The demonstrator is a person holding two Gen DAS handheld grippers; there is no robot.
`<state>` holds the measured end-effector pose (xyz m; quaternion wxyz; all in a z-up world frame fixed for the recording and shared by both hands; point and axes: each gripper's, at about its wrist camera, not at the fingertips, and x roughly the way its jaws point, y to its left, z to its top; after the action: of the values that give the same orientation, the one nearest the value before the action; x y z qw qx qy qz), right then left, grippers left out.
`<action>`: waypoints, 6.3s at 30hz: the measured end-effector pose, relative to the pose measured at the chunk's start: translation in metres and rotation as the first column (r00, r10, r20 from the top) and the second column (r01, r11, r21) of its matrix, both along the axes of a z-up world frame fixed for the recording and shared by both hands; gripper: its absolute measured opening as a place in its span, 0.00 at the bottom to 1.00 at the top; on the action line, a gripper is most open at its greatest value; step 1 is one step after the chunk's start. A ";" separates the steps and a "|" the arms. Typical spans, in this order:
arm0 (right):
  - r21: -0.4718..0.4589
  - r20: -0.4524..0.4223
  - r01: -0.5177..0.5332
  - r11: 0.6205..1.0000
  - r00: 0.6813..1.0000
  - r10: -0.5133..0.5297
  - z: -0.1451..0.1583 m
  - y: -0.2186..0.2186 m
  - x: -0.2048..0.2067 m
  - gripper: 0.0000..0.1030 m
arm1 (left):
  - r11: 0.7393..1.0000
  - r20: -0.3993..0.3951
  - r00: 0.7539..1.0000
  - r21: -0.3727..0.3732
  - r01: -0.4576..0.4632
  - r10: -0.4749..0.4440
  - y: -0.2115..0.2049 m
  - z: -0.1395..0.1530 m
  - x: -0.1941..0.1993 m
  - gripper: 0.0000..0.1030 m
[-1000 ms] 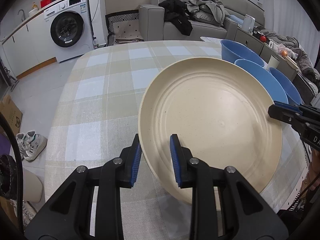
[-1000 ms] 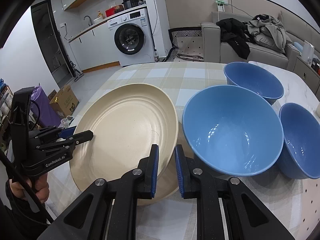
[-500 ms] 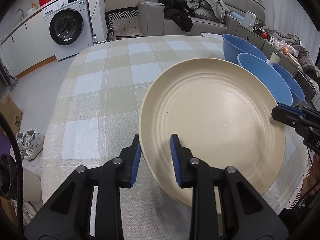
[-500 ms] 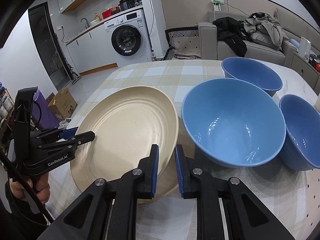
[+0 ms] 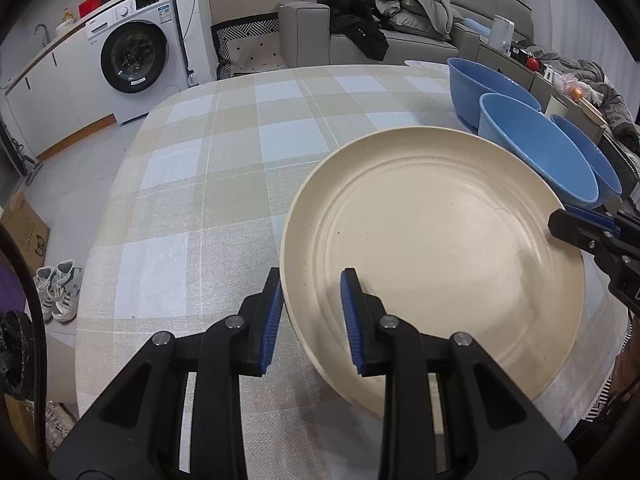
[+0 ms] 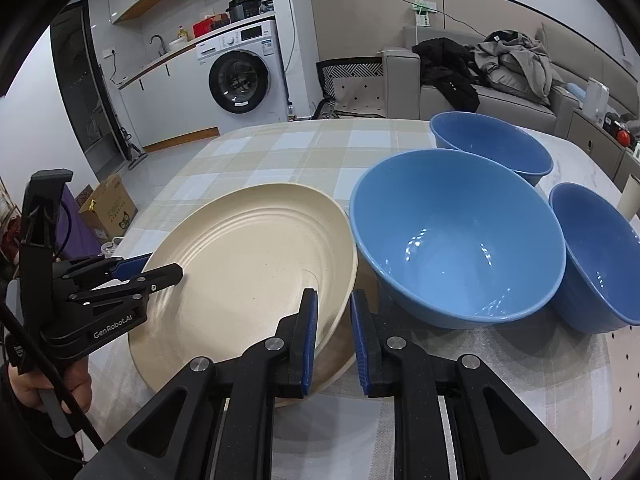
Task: Organize plates and bowls
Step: 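Carry the cream plate with both tools toward the stacked cream plates, then lower the plate onto the plate stack and open both tools, then move both tools toward the rims of the blue bowls, then close the left tool on a blue bowl rim while the right tool grips another bowl rim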
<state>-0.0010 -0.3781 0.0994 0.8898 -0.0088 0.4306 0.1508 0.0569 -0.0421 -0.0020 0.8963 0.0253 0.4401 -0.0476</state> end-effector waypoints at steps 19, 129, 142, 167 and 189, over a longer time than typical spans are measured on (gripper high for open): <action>-0.082 0.067 0.021 0.996 0.998 -0.015 -0.025 0.004 -0.005 0.17 | 0.994 0.064 0.998 0.110 -0.009 0.002 -0.017 -0.007 -0.005 0.24; 0.147 0.128 0.178 0.973 0.972 -0.197 0.129 -0.221 0.133 0.99 | 0.991 0.086 0.993 -0.099 0.089 -0.081 -0.172 0.123 0.169 0.99; 0.076 0.031 0.157 0.985 0.987 -0.159 0.082 -0.224 0.180 0.99 | 0.988 0.057 0.990 -0.085 0.132 -0.127 -0.199 0.099 0.213 0.95; 0.037 -0.142 0.134 0.990 0.982 -0.127 0.000 -0.230 0.246 0.55 | 0.982 -0.090 0.978 -0.041 0.185 -0.188 -0.238 0.037 0.277 0.61; -0.013 -0.135 0.126 0.992 0.983 -0.127 -0.008 -0.218 0.251 0.20 | 0.971 -0.081 0.969 -0.048 0.232 -0.236 -0.250 0.042 0.274 0.18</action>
<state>0.2499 -0.5965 0.0910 0.8663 0.0271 0.4900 0.0933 0.3313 -0.2924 0.0396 0.8651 0.0579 0.4711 -0.1623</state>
